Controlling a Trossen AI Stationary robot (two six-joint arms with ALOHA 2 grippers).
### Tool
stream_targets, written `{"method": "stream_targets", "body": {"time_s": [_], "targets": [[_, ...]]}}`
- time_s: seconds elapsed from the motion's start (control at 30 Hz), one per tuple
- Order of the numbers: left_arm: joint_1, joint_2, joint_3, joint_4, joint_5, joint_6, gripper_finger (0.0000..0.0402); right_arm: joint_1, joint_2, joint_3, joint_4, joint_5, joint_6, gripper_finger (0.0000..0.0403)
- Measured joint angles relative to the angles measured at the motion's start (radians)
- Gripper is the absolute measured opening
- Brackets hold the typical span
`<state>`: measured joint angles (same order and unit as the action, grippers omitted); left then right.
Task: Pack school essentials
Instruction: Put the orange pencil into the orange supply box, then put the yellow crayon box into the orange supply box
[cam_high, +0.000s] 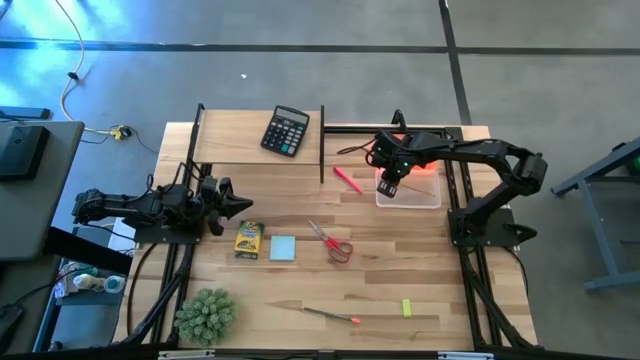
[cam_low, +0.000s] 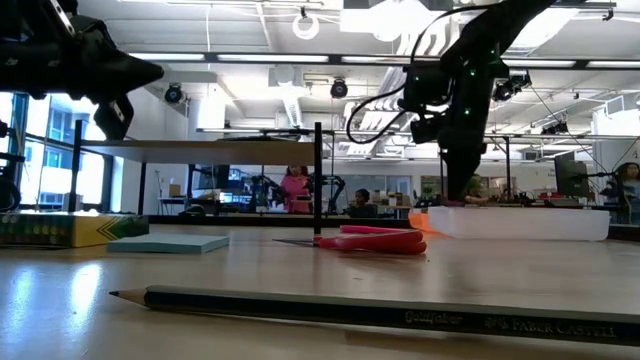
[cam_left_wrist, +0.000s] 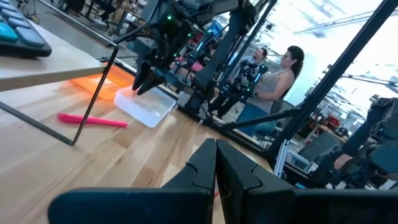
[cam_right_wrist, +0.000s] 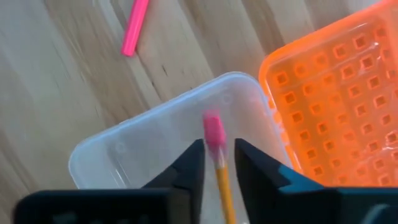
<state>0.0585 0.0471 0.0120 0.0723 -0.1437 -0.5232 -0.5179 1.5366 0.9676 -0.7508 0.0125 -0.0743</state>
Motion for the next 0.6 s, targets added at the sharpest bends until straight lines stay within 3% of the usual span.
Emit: {"method": "stream_targets", "body": {"time_s": [0.13,0.3,0.6], "targets": [[0.000,0.000,0.000,0.000,-0.001,0.001,0.0000,0.000,0.000,0.000,-0.001,0.003,0.022,0.0129],[0.000,0.000,0.000,0.000,-0.035,-0.045,0.0010,0.000,-0.014,0.000,-0.002,0.002,0.060,0.0149],[0.000,0.000,0.000,0.000,-0.103,-0.077,0.0091,0.002,-0.135,0.000,-0.005,-0.021,0.184,0.0145]]}}
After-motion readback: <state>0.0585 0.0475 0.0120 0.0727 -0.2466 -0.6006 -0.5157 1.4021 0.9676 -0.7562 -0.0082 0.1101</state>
